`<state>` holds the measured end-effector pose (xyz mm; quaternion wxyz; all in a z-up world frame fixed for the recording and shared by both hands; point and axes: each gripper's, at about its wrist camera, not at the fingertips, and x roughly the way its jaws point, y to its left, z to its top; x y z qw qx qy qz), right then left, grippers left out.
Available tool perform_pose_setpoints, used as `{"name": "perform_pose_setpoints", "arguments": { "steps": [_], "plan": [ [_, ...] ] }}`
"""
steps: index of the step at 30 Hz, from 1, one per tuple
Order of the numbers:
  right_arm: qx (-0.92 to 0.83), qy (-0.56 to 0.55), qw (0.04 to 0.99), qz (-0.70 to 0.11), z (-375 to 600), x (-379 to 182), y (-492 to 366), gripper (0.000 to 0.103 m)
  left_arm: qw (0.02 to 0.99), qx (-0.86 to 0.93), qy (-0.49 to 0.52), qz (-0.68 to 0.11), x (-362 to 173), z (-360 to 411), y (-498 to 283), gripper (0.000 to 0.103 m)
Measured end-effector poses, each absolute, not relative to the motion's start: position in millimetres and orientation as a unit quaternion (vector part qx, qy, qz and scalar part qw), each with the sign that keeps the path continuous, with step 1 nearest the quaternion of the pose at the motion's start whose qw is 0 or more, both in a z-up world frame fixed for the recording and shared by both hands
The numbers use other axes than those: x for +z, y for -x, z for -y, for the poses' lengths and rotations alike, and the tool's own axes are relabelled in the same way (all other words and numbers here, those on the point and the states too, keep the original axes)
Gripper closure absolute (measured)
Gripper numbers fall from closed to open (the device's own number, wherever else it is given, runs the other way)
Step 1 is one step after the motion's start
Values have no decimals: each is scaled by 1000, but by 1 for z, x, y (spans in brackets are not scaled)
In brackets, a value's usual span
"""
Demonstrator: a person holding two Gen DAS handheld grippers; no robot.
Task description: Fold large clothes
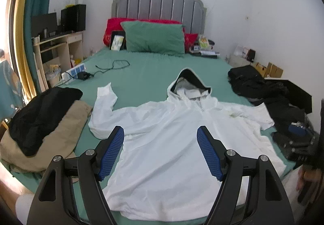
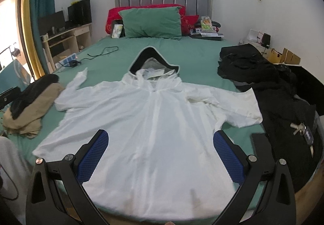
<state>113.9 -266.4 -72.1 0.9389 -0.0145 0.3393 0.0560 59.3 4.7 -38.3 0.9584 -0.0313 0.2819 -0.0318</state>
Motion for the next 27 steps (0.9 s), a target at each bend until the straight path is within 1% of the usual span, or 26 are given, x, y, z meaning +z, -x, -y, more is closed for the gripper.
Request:
{"name": "perform_pose_setpoints", "arguments": {
  "steps": [2, 10, 12, 14, 17, 20, 27],
  "plan": [
    [53, 23, 938, -341, 271, -77, -129, 1, 954, -27, 23, -298, -48, -5, -76, 25],
    [44, 65, 928, -363, 297, -106, -198, 2, 932, -36, 43, -358, -92, -16, -150, 25],
    [45, 82, 924, -372, 300, -113, -217, 8, 926, -40, 46, -373, -102, -17, -172, 25],
    [47, 103, 917, -382, 302, -123, -237, 17, 923, -40, 36, -380, -110, -20, -194, 25],
    [52, 115, 908, -399, 312, -139, -270, 24, 923, -31, 26, -382, -119, -26, -228, 26],
    [46, 144, 896, -417, 321, -158, -306, 27, 923, -25, 23, -382, -125, -33, -254, 25],
    [47, 200, 870, -448, 323, -199, -362, 27, 920, -15, 22, -390, -149, -55, -297, 26]
  ]
}}
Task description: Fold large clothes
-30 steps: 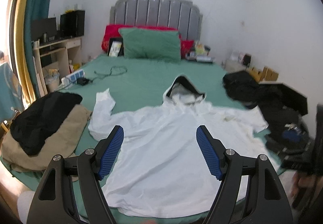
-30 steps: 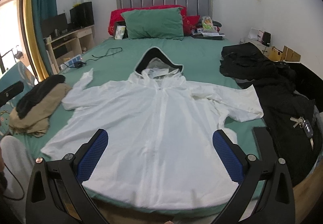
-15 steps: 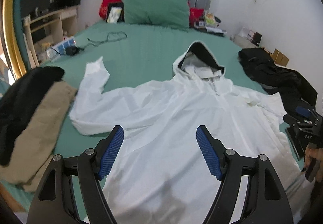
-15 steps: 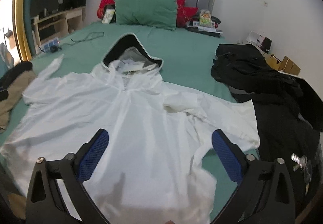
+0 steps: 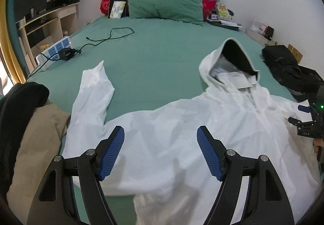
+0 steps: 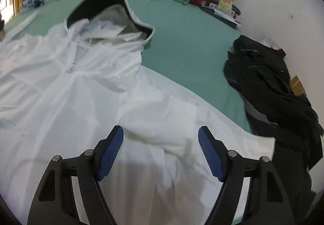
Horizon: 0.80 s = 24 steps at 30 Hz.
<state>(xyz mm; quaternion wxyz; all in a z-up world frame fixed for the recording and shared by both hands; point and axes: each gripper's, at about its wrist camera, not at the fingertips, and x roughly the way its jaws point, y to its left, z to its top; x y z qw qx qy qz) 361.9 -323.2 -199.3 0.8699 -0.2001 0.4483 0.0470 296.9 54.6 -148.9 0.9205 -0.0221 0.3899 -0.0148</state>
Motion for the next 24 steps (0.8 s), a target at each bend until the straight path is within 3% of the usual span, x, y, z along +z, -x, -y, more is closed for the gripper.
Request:
{"name": "perform_pose_setpoints", "arguments": {
  "steps": [1, 2, 3, 5, 6, 14, 24],
  "plan": [
    [49, 199, 867, -455, 324, -203, -366, 37, 920, -14, 24, -392, -151, -57, -298, 26],
    [59, 190, 862, -466, 324, -210, -371, 58, 918, -13, 27, -395, -155, -62, -301, 26],
    [68, 183, 859, -473, 323, -213, -374, 66, 918, -13, 28, -396, -157, -66, -303, 26],
    [78, 183, 860, -470, 319, -215, -375, 93, 918, -16, 24, -396, -159, -71, -308, 26],
    [76, 194, 860, -465, 316, -214, -375, 97, 919, -16, 17, -394, -159, -73, -311, 26],
    [49, 178, 895, -405, 282, -155, -359, 99, 925, 12, 22, -380, -150, -101, -327, 26],
    [129, 134, 921, -343, 148, -99, -365, 99, 922, 25, 63, -382, -135, -139, -321, 26]
  ]
}}
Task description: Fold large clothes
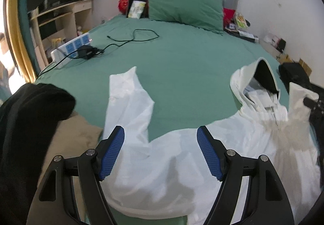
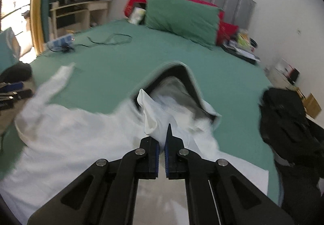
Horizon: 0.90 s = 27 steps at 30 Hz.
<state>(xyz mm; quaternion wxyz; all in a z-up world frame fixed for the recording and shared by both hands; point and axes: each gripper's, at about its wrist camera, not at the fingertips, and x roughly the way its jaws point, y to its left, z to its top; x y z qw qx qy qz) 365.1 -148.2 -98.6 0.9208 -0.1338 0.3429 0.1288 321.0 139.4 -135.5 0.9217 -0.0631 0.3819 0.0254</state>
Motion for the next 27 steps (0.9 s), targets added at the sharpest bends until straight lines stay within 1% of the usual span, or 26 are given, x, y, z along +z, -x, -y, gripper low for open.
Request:
{"name": "perform_pose_setpoints", "arguments": {
  "steps": [4, 10, 15, 17, 18, 19, 20, 21, 22, 23, 25, 27],
  "plan": [
    [156, 134, 916, -344, 105, -103, -363, 99, 921, 36, 90, -377, -129, -161, -320, 26],
    [194, 133, 896, -376, 64, -134, -364, 99, 924, 50, 74, -372, -125, -183, -327, 26],
    [210, 102, 875, -424, 47, -170, -375, 98, 919, 45, 85, -383, -125, -201, -333, 26],
    [217, 92, 849, -474, 41, -195, -385, 96, 916, 41, 93, -387, -126, -209, -334, 26],
    [213, 94, 843, -484, 38, -201, -385, 94, 916, 39, 96, -388, -125, -212, -334, 26],
    [206, 101, 842, -488, 35, -203, -384, 86, 916, 38, 98, -388, -125, -215, -334, 26],
    [202, 107, 847, -480, 32, -200, -382, 75, 915, 38, 100, -389, -125, -219, -333, 26],
    [198, 114, 853, -468, 28, -194, -380, 66, 914, 39, 104, -390, -125, -223, -332, 26],
    [194, 123, 861, -454, 22, -187, -379, 52, 914, 37, 110, -389, -124, -228, -330, 26],
    [194, 129, 869, -436, 15, -177, -377, 43, 915, 37, 115, -386, -123, -234, -328, 26],
    [198, 135, 883, -404, -2, -160, -378, 37, 915, 41, 123, -382, -120, -243, -325, 26],
    [224, 129, 886, -385, -27, -148, -383, 36, 916, 43, 137, -374, -115, -255, -321, 26]
  ]
}}
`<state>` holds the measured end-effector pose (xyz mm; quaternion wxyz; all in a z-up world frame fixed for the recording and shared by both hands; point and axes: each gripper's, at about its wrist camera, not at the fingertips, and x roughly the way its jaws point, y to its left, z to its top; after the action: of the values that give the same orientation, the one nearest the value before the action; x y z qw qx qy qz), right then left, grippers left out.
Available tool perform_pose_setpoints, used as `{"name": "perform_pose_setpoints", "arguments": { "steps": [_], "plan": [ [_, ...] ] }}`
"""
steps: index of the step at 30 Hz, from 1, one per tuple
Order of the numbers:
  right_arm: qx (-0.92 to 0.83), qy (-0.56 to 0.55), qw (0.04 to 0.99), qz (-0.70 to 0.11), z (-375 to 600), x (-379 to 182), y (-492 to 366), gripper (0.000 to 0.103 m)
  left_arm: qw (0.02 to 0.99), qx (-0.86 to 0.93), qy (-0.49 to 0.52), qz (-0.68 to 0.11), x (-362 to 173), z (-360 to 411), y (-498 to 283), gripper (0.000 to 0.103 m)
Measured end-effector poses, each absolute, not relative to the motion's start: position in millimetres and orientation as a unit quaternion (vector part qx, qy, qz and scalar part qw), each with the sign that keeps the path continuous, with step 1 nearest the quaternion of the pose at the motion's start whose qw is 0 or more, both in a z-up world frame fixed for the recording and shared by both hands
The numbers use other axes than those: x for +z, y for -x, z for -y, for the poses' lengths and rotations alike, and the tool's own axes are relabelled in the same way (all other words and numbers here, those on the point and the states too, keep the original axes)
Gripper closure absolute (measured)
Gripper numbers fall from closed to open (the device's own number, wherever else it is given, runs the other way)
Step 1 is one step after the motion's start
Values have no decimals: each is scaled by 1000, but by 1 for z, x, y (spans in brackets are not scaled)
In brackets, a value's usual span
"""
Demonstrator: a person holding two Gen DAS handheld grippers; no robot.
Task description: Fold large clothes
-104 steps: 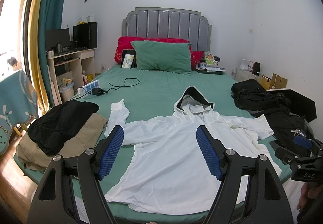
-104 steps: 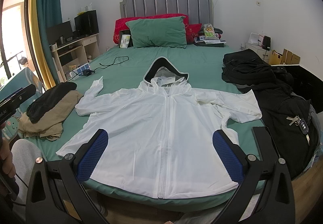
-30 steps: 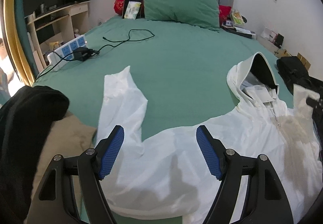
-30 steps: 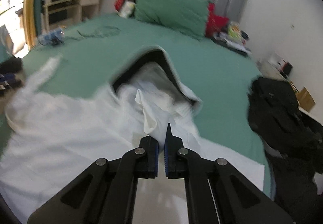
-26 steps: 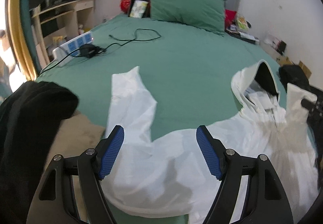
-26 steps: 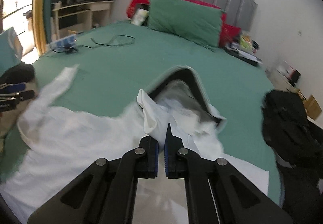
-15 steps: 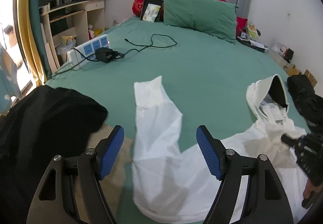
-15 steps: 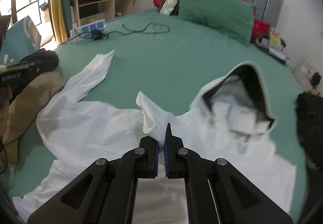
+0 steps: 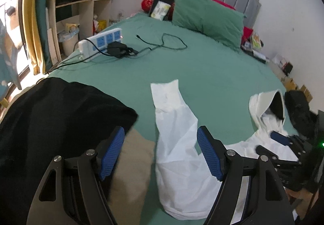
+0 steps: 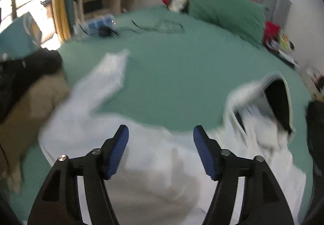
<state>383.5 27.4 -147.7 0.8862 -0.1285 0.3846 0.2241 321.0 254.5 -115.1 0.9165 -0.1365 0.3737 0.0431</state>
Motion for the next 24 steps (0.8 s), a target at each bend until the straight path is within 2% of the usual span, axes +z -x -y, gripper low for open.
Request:
{"name": "perform_pose_setpoints", "arguments": {
  "steps": [5, 12, 13, 14, 15, 17, 24],
  "plan": [
    [289, 94, 863, -404, -93, -159, -412, 36, 916, 57, 166, -361, -109, -283, -319, 26],
    [270, 4, 820, -505, -133, -224, -457, 36, 907, 71, 206, -359, -113, -318, -318, 26],
    [271, -9, 824, -497, -131, -228, -459, 46, 906, 71, 213, -358, -113, -321, -318, 26],
    [274, -4, 826, -492, -132, -226, -458, 91, 906, 72, 215, -357, -112, -322, -317, 26],
    [283, 7, 819, -499, -134, -226, -459, 99, 907, 74, 212, -357, -112, -322, -318, 26],
    [287, -5, 823, -489, -123, -217, -457, 101, 908, 76, 205, -358, -112, -319, -319, 26],
    [254, 63, 883, -390, -58, -126, -429, 101, 912, 52, 181, -363, -112, -287, -324, 26]
  ]
}}
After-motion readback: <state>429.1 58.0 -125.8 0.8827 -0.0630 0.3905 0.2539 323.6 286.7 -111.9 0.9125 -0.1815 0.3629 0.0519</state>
